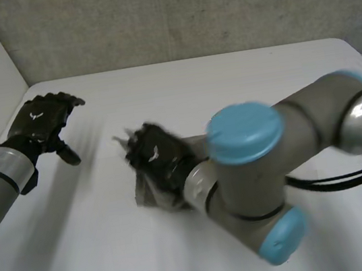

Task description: Fold the towel.

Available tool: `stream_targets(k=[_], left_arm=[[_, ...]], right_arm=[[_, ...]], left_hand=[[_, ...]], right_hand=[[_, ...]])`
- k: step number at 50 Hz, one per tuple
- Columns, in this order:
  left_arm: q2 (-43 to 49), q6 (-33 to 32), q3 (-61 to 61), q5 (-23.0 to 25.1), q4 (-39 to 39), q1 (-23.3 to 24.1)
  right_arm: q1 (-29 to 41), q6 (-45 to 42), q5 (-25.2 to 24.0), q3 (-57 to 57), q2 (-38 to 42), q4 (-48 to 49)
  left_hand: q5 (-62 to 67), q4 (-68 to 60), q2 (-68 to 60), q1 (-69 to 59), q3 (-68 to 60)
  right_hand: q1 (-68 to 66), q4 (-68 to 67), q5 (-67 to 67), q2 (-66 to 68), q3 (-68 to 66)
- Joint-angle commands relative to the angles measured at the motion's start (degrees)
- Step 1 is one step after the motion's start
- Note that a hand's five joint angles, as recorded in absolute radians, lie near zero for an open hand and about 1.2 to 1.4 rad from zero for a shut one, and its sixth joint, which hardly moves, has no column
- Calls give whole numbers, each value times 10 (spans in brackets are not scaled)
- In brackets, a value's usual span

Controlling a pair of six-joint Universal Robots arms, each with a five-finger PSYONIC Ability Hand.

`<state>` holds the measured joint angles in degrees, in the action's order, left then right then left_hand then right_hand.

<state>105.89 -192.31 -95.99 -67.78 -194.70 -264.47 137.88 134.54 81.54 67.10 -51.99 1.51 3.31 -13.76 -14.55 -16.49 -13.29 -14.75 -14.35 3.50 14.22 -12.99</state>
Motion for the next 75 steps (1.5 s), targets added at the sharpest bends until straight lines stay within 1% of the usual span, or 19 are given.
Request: stream_targets(k=[1,5,8,13,19,24,28,37,39,51,54,56,58,59,61,65,67,70,75], left_arm=[[-9,69,17,2,0,39],[-11,101,20,5,0,72],[-5,105,19,1,0,106],[6,104,14,1,0,137],[40,99,12,0,-1,171],[71,99,16,1,-7,178],[92,99,19,-1,-17,179],[131,64,21,-59,-51,175],[133,51,21,-71,-46,172],[143,48,18,-74,-32,178],[143,45,28,-89,-31,171],[143,36,34,-108,-31,164],[136,-9,36,-167,-31,116],[136,-10,36,-167,-31,115],[115,-59,25,-193,-29,71],[93,-77,-2,-179,-30,57],[75,-62,-17,-145,-29,55],[67,-46,-23,-126,-29,56],[49,52,-20,-76,-29,87]], right_arm=[[-83,75,-5,118,-144,4],[-146,105,-22,210,-188,9],[-213,104,-87,294,-204,10],[-277,107,-135,347,-210,18],[-301,111,-169,389,-203,84],[-307,111,-172,404,-182,119],[-312,111,-172,411,-172,135],[-314,110,-172,420,-156,162],[-311,110,-172,419,-156,162],[-312,110,-170,417,-156,162],[-313,110,-169,418,-157,162],[-313,110,-168,419,-158,162],[-313,110,-167,419,-159,162],[-313,110,-167,419,-159,162],[-313,110,-166,419,-161,162],[-313,110,-165,419,-162,161],[-312,110,-165,419,-163,161],[-312,110,-165,419,-163,161],[-309,110,-163,418,-164,160]], left_hand=[[-14,38,27,46,33],[-14,38,27,46,33],[-12,38,25,44,33],[-12,38,25,44,33],[-9,38,21,41,33],[-6,38,18,38,33],[1,38,11,31,33],[11,38,1,21,33],[66,38,-54,-34,33],[83,38,-71,-52,33],[115,38,-103,-84,33],[141,38,-128,-109,33],[181,38,-168,-149,33],[181,38,-169,-149,33],[181,38,-169,-149,33],[183,38,-170,-151,33],[183,38,-170,-151,33],[181,38,-169,-149,33],[164,38,-152,-132,33]], right_hand=[[47,44,-35,-42,30],[47,44,-35,-42,30],[47,44,-35,-42,30],[47,44,-35,-42,30],[47,44,-35,-42,30],[47,44,-35,-42,30],[15,44,-2,-9,30],[-2,44,15,7,30],[-2,44,15,7,30],[0,44,13,6,30],[-2,44,15,7,30],[0,44,13,6,30],[0,44,13,6,30],[0,44,13,6,30],[0,44,13,6,30],[0,44,13,6,30],[0,44,13,6,30],[0,44,13,6,30],[0,44,13,6,30]])
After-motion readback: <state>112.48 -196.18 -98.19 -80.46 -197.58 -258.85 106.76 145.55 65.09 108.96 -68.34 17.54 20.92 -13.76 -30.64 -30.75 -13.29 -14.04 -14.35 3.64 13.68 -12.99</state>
